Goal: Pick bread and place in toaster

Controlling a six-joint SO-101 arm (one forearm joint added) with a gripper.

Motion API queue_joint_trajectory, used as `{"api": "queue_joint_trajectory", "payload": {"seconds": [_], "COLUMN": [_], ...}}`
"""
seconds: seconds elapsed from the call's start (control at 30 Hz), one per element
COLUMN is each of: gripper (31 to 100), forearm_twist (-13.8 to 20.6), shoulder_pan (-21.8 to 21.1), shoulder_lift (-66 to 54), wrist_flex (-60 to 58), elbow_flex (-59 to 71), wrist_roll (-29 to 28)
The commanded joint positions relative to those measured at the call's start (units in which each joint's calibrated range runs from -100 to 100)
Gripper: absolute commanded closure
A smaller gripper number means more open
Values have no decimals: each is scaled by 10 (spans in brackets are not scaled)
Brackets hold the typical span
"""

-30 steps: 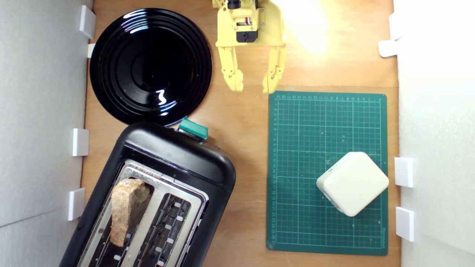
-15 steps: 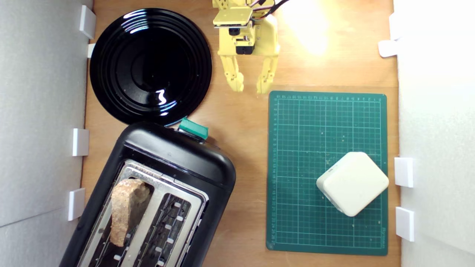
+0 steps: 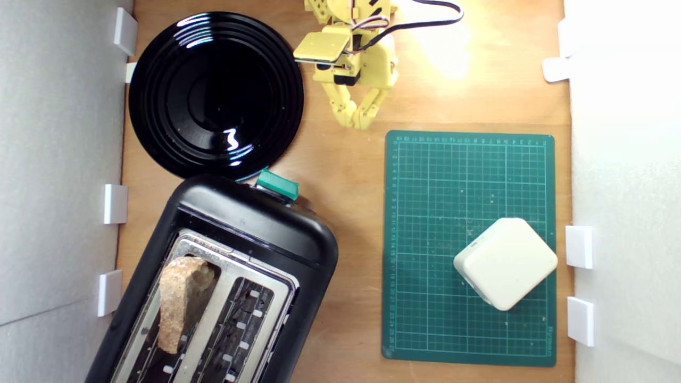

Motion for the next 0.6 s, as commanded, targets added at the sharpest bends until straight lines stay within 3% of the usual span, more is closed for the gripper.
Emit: {"api": "queue_joint_trajectory", "payload": {"seconds": [0.0,0.17,0.57], "gripper": [834,834,835], "forearm_twist": [-3,-4,-6], "shoulder_pan": [5,0,-4], "shoulder_lift": [-8,-8,-8], "wrist_flex": [5,4,5], "elbow_flex": [3,3,3], "wrist_roll": [-48,-84,-111]}}
